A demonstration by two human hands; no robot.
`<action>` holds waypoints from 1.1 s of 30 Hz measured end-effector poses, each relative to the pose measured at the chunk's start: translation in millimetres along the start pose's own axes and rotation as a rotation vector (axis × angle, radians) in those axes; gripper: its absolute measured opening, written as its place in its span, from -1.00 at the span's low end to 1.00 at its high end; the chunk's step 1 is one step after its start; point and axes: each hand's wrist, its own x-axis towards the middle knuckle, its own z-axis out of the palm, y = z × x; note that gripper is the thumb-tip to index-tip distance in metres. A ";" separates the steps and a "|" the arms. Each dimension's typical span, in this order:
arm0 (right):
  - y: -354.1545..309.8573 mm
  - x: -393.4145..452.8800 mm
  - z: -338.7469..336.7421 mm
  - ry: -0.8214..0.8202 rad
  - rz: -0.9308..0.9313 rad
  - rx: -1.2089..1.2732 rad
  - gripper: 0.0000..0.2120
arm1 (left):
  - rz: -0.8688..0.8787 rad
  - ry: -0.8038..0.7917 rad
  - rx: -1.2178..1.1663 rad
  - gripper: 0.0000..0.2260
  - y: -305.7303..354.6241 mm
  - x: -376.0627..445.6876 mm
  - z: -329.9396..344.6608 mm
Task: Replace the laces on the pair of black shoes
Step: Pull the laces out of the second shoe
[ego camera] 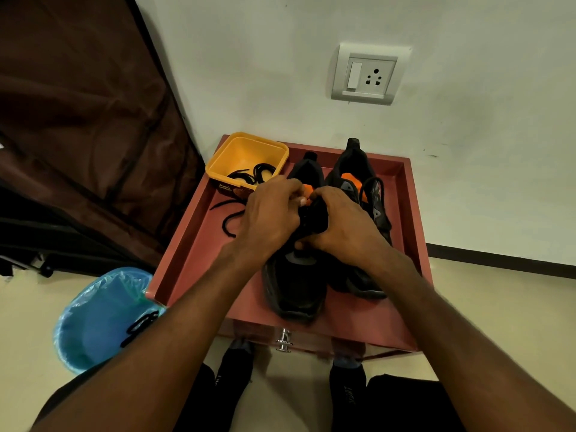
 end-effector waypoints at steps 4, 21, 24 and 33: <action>-0.7 1.3 0.6 -0.004 -0.002 0.040 -0.15 | 0.082 -0.060 0.146 -0.79 0.5 -1.0 -1.6; 6.0 1.8 1.3 0.035 -0.002 0.060 -0.15 | -0.198 0.028 -0.450 -0.92 0.0 -5.4 -3.2; 5.8 3.3 1.9 0.024 -0.023 0.067 -0.19 | 0.015 0.022 0.000 -0.83 -1.3 -4.7 0.3; 8.8 3.5 -1.7 -0.002 -0.034 0.063 -0.09 | -0.385 0.092 -0.956 -0.84 9.1 -0.6 -8.0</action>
